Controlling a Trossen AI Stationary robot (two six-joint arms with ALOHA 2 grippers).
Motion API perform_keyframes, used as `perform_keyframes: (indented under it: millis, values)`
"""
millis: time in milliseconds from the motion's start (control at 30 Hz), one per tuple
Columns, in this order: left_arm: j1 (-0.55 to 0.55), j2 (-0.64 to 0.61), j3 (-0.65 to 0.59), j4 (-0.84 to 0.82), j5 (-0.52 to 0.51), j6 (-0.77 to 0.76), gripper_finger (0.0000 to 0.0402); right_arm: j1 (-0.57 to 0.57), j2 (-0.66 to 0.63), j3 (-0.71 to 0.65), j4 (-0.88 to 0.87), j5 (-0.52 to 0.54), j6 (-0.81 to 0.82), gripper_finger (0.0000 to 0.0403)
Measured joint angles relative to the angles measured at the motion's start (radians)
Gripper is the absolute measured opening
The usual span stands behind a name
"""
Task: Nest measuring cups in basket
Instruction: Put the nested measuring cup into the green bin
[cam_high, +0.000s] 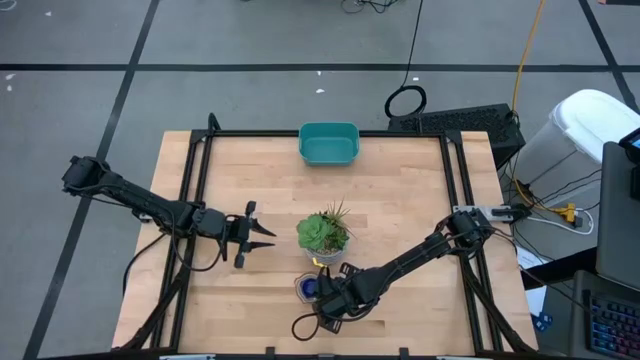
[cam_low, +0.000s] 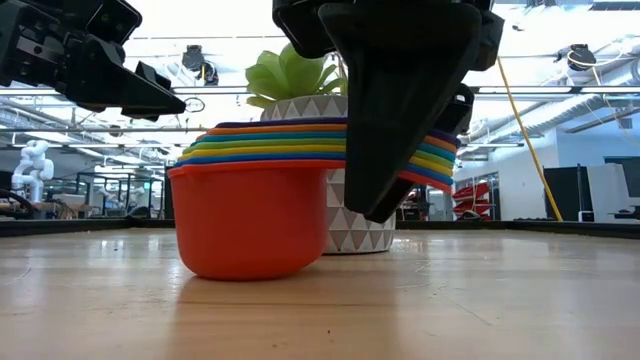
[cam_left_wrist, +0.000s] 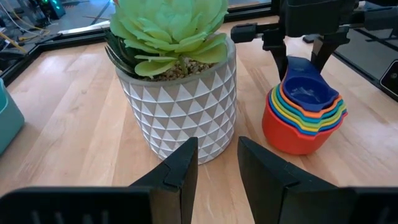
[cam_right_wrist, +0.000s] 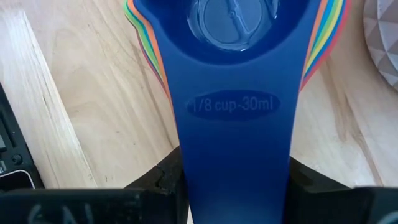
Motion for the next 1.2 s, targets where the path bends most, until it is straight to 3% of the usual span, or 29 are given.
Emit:
perform_keyframes:
  millis: [367,667,733,833,1200]
  values:
    - [0.0,0.0,0.0,-0.002,0.0,0.0,0.0118,-0.005,-0.073,0.0,-0.017,0.048,0.009,0.0122]
    - [0.0,0.0,0.0,-0.003,0.0,0.002,0.0118,-0.005,-0.058,-0.065,0.085,-0.029,0.034,0.0115]
    - [0.0,0.0,0.0,-0.007,0.0,0.002,0.0118,-0.002,-0.058,-0.087,0.115,-0.029,0.046,0.0104]
    - [0.0,0.0,0.0,-0.007,0.0,0.001,0.0118,0.002,-0.058,-0.109,0.134,-0.034,0.05,0.0021]
    - [0.0,0.0,0.0,-0.007,0.0,0.0,0.0118,0.003,-0.058,-0.132,0.18,-0.049,0.053,0.0019]
